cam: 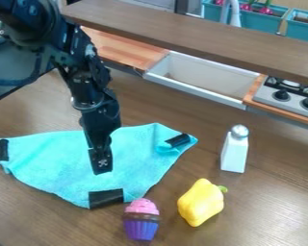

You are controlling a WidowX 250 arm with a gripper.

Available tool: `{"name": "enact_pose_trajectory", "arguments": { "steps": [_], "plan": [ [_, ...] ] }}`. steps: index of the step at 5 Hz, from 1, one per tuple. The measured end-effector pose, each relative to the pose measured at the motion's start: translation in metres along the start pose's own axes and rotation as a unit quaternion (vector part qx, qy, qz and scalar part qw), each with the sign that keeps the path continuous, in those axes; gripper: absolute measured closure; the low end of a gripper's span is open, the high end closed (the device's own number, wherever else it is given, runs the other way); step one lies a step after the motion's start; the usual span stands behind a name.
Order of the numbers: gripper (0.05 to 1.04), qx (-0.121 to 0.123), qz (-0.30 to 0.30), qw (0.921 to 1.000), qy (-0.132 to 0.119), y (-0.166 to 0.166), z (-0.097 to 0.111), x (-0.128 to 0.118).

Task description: Unfold the fabric to the left

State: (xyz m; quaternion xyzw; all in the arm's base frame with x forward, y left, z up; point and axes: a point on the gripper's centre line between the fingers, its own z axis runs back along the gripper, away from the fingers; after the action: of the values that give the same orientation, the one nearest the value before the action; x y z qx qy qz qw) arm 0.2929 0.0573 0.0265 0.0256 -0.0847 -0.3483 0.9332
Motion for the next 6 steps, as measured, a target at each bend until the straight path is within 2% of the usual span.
{"name": "enact_pose_trajectory", "arguments": {
  "steps": [1,3,6],
  "plan": [
    [0.083,-0.011,0.001,0.9999,0.009,-0.004,-0.008,-0.004],
    [0.083,0.001,-0.037,0.9992,0.013,-0.016,-0.016,-0.002],
    [0.083,0.014,-0.062,0.9978,0.018,-0.029,-0.024,-0.001]
  ]
}}
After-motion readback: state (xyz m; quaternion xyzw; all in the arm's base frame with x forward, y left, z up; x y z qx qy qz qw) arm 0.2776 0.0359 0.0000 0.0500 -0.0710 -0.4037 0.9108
